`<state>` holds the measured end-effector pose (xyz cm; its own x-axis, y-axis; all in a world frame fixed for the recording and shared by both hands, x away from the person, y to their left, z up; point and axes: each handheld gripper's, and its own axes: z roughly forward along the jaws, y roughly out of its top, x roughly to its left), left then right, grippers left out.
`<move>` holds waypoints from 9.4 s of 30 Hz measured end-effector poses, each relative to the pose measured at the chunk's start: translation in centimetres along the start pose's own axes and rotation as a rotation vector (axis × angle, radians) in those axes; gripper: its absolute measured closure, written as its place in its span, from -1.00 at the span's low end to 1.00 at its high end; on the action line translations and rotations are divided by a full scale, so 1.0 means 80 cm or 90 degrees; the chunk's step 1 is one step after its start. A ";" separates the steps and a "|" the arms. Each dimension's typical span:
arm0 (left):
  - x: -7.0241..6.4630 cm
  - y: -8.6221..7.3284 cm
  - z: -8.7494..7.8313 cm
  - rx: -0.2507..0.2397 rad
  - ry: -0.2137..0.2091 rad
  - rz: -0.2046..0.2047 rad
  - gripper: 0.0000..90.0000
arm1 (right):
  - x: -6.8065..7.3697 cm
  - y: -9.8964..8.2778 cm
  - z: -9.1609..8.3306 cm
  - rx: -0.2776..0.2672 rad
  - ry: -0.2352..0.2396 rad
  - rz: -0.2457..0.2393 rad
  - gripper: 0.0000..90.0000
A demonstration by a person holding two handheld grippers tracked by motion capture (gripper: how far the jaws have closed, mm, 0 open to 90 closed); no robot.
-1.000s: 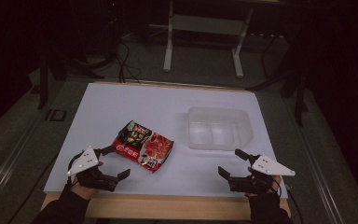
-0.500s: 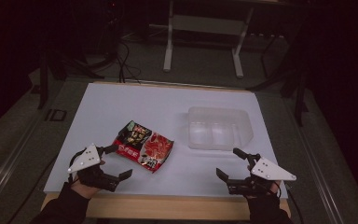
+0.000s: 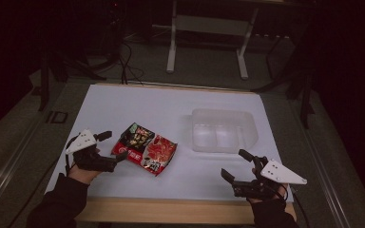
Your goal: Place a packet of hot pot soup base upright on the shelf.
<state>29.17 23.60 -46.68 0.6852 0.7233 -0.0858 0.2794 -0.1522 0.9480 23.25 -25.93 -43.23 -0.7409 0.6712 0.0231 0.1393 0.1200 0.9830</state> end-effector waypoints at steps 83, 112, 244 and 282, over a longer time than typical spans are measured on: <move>0.012 0.009 0.066 0.129 0.170 -0.015 0.95 | -0.003 0.000 0.006 0.036 0.006 0.037 -0.56; -0.032 0.086 0.034 0.011 0.148 0.100 0.95 | -0.010 0.012 -0.006 0.039 0.002 0.025 -0.49; -0.039 0.002 0.034 -0.069 -0.109 0.010 -0.97 | -0.153 0.098 0.042 0.023 -0.510 0.086 0.71; -0.038 -0.005 0.037 -0.061 -0.123 0.000 -0.97 | -0.153 0.028 0.054 0.067 -0.496 0.122 0.69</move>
<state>28.97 19.43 -47.67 0.8041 0.5792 -0.1341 0.2208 -0.0815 0.9719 35.45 -30.69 -42.10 -0.0330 0.9993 0.0179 0.3071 -0.0069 0.9516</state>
